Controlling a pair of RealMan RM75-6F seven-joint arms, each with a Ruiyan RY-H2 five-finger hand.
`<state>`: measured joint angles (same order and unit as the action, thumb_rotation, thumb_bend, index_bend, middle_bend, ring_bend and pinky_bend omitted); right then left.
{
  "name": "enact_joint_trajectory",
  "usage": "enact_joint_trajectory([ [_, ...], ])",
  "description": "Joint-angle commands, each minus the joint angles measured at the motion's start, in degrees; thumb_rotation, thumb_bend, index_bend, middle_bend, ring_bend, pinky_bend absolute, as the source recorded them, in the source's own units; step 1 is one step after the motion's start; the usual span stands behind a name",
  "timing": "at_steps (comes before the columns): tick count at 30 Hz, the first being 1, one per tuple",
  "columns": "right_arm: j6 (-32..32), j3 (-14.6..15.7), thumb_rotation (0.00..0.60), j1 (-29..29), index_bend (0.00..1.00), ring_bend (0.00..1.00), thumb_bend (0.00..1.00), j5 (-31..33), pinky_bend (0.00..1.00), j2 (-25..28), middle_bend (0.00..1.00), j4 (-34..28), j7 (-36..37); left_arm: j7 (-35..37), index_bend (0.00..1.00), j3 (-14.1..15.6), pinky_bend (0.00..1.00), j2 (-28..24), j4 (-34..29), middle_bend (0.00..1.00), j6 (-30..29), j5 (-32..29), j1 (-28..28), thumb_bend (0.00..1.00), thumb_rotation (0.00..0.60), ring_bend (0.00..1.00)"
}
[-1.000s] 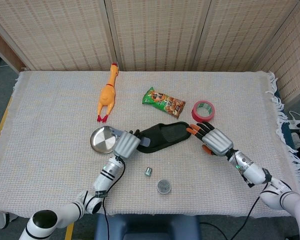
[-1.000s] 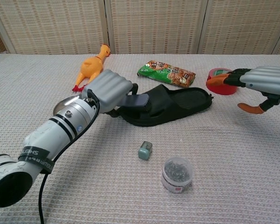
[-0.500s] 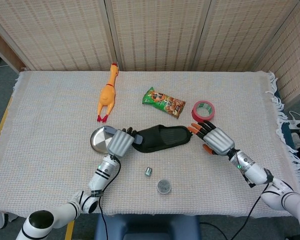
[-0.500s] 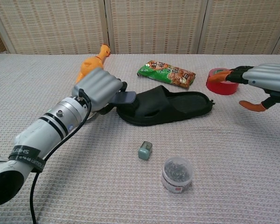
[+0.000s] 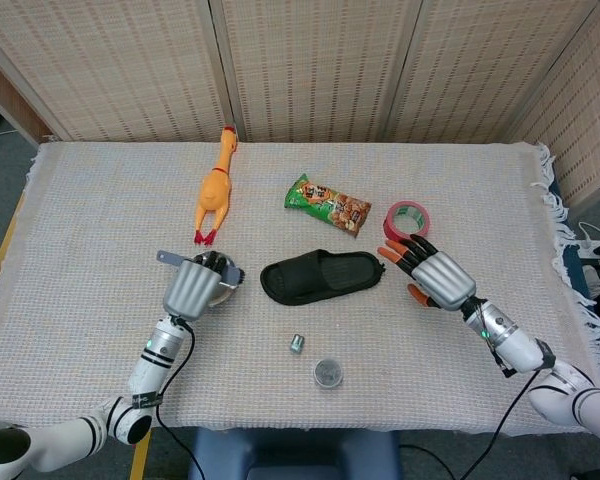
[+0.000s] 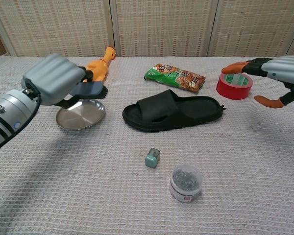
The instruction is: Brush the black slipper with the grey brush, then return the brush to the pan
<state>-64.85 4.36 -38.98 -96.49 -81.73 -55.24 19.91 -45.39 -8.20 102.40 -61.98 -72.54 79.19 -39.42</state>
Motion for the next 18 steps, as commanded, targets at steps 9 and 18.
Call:
enact_joint_trajectory([
  [9, -1.46, -2.99, 0.6, 0.72, 0.0, 0.0, 0.46, 2.41, 0.0, 5.1, 0.0, -10.17, -5.95, -3.86, 0.62, 1.57, 0.9, 0.94, 2.76, 0.76, 4.54, -4.53, 2.17, 0.43, 0.6, 0.59],
  [18, -0.3, -3.29, 0.6, 1.47, 0.0, 0.0, 0.46, 3.44, 0.0, 7.36, 0.0, -12.91, -7.59, -5.05, 0.58, 1.0, 0.83, 5.11, 10.73, 0.76, 4.3, -3.52, 0.57, 0.44, 0.6, 0.58],
])
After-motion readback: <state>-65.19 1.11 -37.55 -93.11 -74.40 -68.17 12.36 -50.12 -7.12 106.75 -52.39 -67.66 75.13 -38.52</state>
